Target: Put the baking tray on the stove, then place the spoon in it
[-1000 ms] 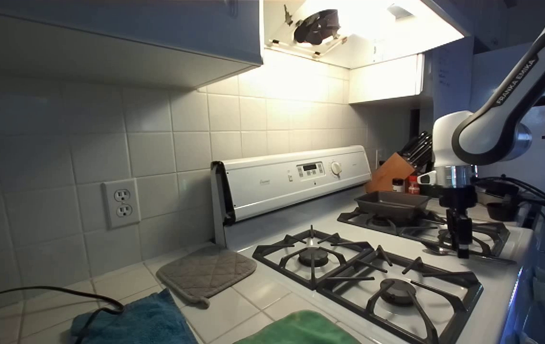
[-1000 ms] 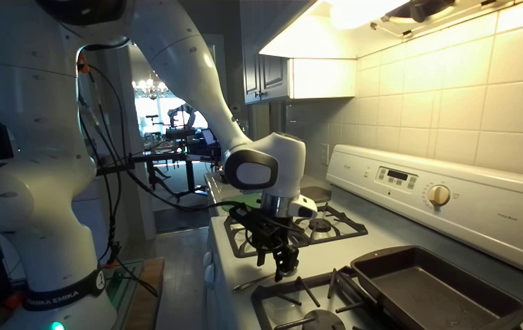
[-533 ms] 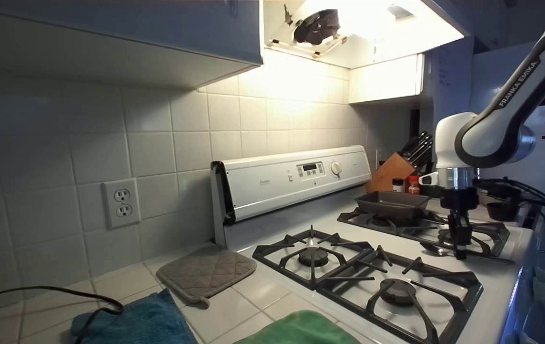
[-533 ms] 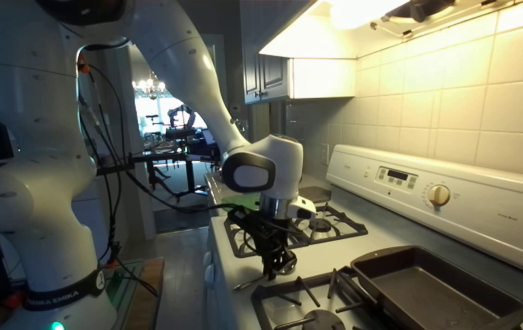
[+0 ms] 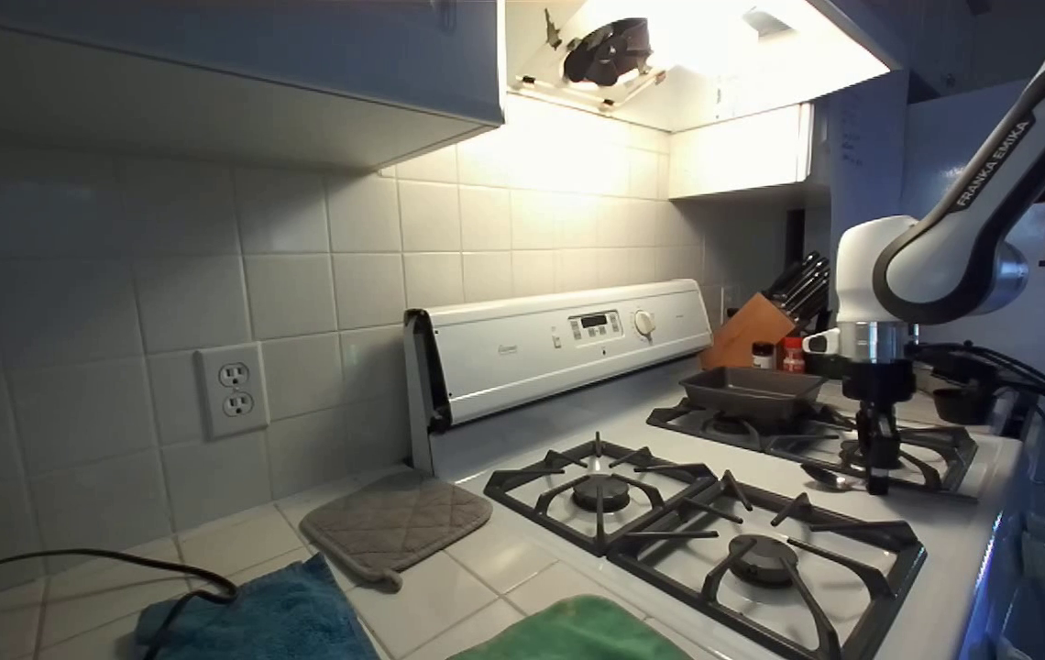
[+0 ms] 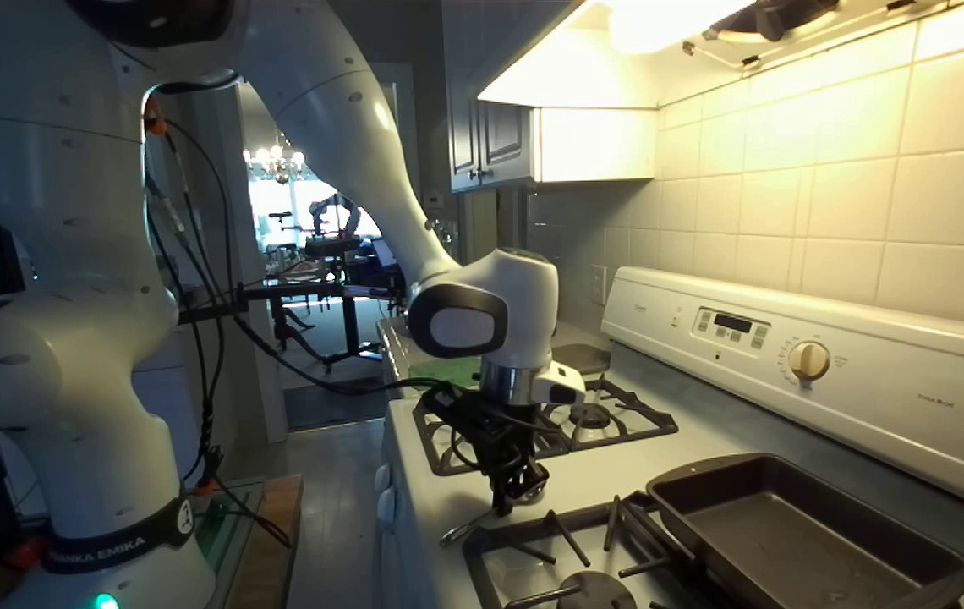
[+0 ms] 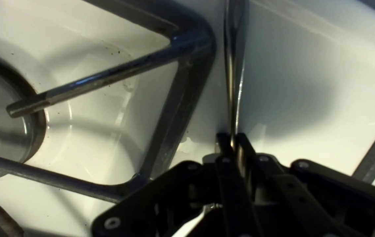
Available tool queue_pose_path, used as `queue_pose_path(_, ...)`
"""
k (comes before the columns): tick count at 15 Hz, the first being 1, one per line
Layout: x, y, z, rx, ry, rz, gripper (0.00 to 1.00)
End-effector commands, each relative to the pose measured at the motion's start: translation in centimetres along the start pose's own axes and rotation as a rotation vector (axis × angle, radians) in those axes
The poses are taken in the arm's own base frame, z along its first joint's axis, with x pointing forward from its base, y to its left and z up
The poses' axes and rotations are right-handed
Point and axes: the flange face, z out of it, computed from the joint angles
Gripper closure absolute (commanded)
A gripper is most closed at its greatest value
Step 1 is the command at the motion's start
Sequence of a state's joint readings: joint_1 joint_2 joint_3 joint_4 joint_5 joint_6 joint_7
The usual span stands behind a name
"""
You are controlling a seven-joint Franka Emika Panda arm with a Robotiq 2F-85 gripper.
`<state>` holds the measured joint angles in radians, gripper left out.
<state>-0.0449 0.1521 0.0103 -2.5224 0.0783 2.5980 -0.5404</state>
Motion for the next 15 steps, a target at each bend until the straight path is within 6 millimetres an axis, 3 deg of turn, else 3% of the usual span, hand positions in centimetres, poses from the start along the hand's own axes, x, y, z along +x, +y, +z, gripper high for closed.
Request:
queue_pose_path(1, 0.5, 0.7, -1.1, 0.004, 0.025, 0.026, 0.98)
queue_pose_path(15, 5.2, 3.9, -7.9, -0.051, 0.106, 0.126, 0.98)
